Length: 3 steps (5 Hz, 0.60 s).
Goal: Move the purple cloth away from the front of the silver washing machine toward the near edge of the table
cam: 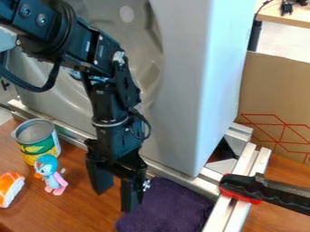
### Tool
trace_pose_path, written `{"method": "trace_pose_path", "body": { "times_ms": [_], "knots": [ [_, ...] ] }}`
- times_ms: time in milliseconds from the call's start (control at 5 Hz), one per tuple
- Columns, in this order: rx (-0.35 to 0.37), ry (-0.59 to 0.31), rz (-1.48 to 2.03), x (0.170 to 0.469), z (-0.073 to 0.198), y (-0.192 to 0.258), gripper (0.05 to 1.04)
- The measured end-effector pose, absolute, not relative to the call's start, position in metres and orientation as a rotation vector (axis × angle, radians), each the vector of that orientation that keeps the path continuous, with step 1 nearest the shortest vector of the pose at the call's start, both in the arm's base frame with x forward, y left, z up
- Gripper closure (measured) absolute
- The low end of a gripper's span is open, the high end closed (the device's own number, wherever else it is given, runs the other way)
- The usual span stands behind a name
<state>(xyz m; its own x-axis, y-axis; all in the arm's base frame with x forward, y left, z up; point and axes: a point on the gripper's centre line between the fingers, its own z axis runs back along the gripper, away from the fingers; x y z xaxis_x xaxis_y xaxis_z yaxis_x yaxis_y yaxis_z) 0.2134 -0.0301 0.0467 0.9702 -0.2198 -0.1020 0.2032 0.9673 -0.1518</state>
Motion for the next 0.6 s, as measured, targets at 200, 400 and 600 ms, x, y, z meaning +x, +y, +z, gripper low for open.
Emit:
{"method": "trace_pose_path", "body": {
  "times_ms": [200,400,600],
  "knots": [
    [-0.141,0.136,-0.212,0.211,0.042,-0.03,0.083],
    [-0.109,0.071,-0.308,0.22,0.033,-0.057,0.083],
    [-0.064,-0.038,-0.34,0.232,0.029,-0.071,0.083]
  ]
}}
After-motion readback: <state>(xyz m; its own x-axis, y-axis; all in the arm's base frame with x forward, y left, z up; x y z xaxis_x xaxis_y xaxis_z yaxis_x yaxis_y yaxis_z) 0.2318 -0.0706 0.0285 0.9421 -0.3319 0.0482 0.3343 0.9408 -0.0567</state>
